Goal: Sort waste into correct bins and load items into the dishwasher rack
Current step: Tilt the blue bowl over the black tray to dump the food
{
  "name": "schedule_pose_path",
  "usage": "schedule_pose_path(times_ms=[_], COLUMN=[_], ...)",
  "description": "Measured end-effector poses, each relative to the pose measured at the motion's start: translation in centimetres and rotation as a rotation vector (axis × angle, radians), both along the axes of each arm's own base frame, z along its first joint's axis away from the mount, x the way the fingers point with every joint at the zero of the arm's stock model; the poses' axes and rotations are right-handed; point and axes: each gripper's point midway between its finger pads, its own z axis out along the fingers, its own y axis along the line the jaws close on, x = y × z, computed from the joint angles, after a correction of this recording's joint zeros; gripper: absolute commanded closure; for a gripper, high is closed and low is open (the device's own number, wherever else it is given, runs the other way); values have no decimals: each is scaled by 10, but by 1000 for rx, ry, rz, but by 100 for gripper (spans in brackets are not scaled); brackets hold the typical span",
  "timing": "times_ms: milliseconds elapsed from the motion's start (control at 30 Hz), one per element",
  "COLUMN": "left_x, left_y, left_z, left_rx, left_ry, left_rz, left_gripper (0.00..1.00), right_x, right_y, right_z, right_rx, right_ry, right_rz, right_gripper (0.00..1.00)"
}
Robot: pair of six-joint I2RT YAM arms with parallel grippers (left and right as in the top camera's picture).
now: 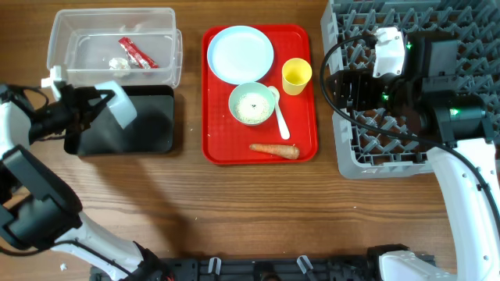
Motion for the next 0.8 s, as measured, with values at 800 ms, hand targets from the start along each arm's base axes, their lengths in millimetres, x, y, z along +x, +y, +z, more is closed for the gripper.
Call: schedule_pose_path(times_ms=[800], left_x=[7], left_y=[12], left_z=[31], left_rx=[-298], left_ry=[-28], left_rz=[74], left_gripper=[96], right_x=[0], right_y=[0], right_z=[0], right_rx=[-1], right_ry=[3], right_rz=[0], right_gripper=[0])
